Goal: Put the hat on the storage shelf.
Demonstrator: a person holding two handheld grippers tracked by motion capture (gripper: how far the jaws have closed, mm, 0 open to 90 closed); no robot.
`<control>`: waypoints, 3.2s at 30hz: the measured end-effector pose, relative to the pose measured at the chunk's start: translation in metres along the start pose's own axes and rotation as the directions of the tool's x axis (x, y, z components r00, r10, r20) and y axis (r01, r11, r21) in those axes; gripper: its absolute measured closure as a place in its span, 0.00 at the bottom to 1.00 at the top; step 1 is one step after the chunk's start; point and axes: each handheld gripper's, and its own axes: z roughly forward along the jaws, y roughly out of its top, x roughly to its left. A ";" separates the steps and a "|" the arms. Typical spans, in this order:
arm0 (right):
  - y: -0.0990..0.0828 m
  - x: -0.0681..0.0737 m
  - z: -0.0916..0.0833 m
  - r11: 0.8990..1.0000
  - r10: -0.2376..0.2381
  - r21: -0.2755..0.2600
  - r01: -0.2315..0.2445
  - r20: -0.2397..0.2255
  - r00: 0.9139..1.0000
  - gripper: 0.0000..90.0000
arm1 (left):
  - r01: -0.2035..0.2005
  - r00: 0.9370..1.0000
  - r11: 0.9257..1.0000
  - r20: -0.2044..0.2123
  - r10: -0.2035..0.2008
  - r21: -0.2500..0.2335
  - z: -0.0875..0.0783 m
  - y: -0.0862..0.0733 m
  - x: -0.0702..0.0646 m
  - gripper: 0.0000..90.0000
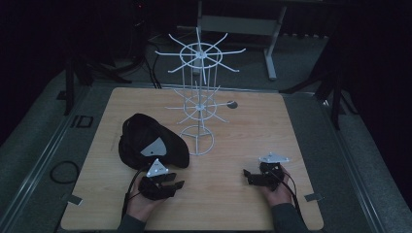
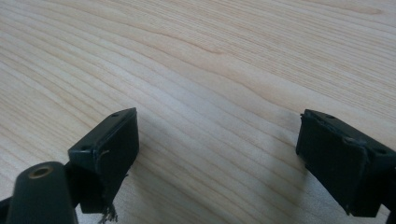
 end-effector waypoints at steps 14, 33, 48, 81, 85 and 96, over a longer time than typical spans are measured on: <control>0.000 0.000 0.000 1.000 -0.001 0.000 0.001 0.000 1.000 0.14 | 0.043 0.993 0.996 -0.105 -0.051 -0.078 -0.015 0.002 0.015 0.67; 0.000 0.000 0.000 1.000 0.000 0.000 0.000 0.000 1.000 0.14 | 0.155 0.943 0.963 -0.256 -0.211 -0.221 -0.046 -0.001 0.051 0.66; 0.000 0.000 0.000 1.000 -0.001 -0.001 0.001 0.001 1.000 0.14 | 0.145 0.953 0.958 -0.225 -0.203 -0.248 -0.052 0.004 0.048 0.61; 0.000 0.000 0.000 1.000 0.001 -0.001 -0.001 0.000 1.000 0.14 | 0.267 0.938 0.947 -0.180 -0.298 -0.178 0.010 0.022 0.041 0.67; 0.000 0.000 0.000 1.000 0.001 -0.001 -0.001 0.000 1.000 0.14 | 0.272 0.934 0.947 -0.189 -0.303 -0.172 0.004 0.021 0.045 0.72; 0.000 0.000 0.000 1.000 0.001 0.000 -0.001 0.000 1.000 0.14 | 0.309 0.924 0.933 -0.172 -0.341 -0.186 -0.014 0.020 0.060 0.81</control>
